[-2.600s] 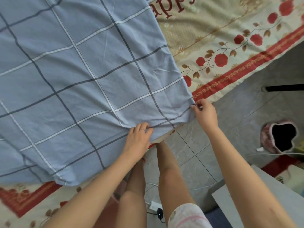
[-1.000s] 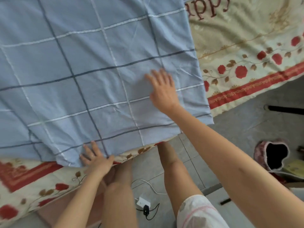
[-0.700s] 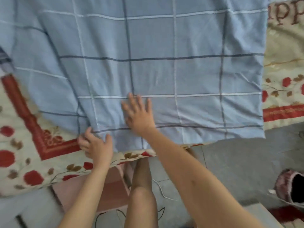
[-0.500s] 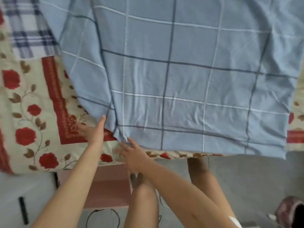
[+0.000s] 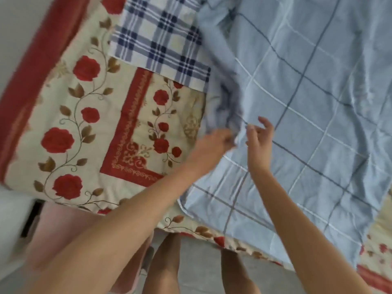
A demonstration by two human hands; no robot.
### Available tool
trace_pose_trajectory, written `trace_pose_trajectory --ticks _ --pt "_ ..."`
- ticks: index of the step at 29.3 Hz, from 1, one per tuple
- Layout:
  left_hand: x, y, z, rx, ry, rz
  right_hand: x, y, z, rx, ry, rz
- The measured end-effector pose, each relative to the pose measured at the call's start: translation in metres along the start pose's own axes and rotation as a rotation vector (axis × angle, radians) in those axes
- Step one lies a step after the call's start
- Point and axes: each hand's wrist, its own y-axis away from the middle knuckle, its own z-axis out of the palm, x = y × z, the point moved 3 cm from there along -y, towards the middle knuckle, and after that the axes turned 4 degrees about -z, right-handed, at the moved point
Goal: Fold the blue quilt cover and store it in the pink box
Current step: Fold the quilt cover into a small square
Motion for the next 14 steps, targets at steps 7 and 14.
trace_pose_trajectory --ticks 7,14 --pt "0.006 0.044 0.038 -0.441 -0.119 0.236 0.012 -0.049 0.038 -0.279 0.536 0.284" --pt "-0.053 0.062 -0.006 -0.122 0.237 -0.262 0.029 -0.070 0.023 -0.026 0.137 0.552"
